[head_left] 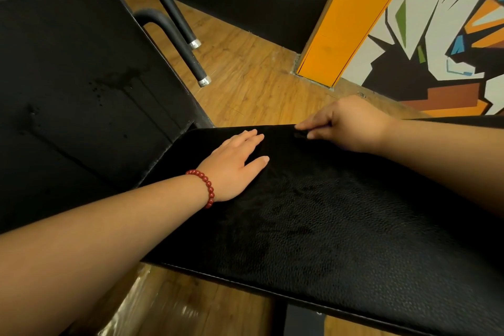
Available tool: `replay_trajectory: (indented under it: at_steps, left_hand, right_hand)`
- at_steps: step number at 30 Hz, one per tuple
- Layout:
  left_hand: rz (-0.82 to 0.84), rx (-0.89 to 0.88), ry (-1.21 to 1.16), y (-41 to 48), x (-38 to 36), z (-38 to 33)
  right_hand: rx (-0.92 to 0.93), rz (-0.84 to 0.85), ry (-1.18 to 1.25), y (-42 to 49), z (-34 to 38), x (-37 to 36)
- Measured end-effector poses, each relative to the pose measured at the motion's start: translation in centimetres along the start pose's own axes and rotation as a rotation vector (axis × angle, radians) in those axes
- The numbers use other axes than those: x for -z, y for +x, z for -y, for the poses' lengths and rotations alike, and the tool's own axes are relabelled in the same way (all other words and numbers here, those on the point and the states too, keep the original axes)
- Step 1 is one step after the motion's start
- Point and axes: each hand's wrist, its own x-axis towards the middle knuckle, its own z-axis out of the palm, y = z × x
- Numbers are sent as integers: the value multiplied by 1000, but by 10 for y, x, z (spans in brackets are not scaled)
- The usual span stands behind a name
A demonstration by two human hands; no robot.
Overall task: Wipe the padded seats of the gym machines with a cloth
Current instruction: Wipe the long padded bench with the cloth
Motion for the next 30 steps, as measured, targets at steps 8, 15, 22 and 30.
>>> replay_trajectory:
  at_steps: [8, 15, 22, 30]
  left_hand:
    - [-18, 3, 25, 0, -1, 0]
    - [10, 10, 42, -9, 0, -1]
    - [126, 49, 108, -49, 7, -16]
    - [150, 105, 152, -99, -8, -70]
  right_hand:
    - [69, 68, 96, -26, 26, -14]
    - [-49, 1, -26, -39, 27, -1]
    - [-106, 43, 1, -73, 60, -7]
    - [-154, 21, 7, -129, 85, -6]
